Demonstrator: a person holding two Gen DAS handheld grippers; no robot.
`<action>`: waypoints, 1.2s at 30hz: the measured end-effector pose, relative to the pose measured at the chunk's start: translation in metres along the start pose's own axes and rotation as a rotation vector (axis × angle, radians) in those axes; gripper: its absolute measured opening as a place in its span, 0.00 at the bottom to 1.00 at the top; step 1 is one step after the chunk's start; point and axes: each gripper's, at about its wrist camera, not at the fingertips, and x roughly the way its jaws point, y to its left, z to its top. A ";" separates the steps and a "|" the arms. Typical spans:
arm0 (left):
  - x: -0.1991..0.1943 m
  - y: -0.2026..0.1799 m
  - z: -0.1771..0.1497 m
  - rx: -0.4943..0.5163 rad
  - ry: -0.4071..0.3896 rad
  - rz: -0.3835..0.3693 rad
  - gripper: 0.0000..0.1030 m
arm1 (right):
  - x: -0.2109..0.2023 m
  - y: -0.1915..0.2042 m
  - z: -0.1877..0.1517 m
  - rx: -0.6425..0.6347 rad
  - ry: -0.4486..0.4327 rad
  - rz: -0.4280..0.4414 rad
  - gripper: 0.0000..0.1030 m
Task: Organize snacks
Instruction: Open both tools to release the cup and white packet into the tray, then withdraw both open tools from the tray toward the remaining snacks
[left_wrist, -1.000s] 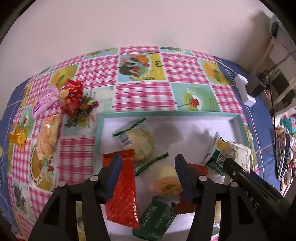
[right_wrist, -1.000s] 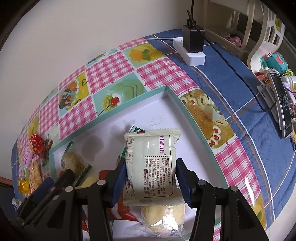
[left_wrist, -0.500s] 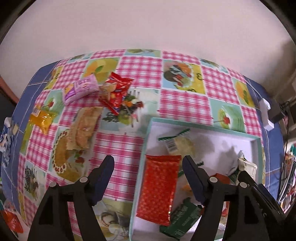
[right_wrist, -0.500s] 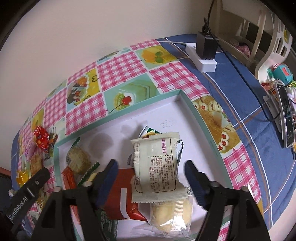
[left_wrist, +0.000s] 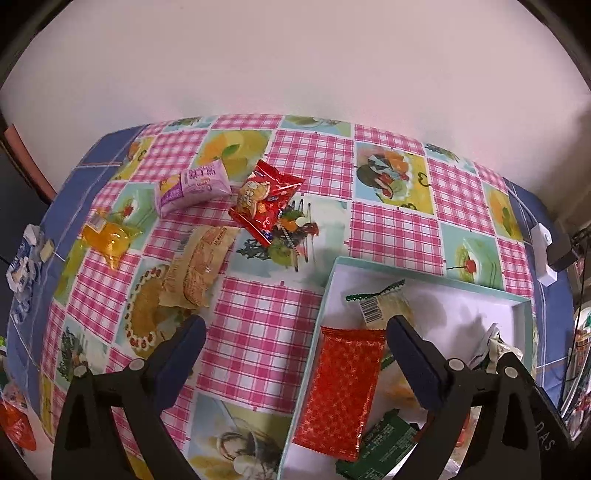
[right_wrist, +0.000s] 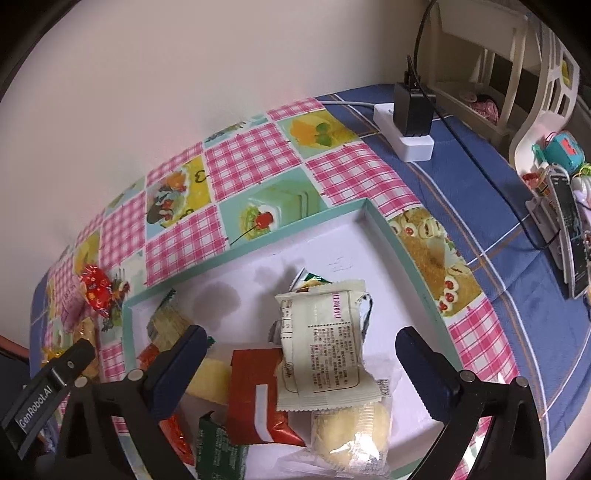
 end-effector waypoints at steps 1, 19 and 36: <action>-0.001 0.000 0.000 0.008 -0.005 0.010 0.95 | 0.001 0.002 -0.001 -0.010 0.006 0.001 1.00; -0.032 0.020 -0.003 0.031 -0.041 0.040 0.95 | 0.000 0.021 -0.014 -0.045 0.015 0.028 1.00; -0.012 0.113 -0.003 -0.061 0.050 0.106 0.95 | -0.013 0.075 -0.033 -0.138 0.015 0.027 1.00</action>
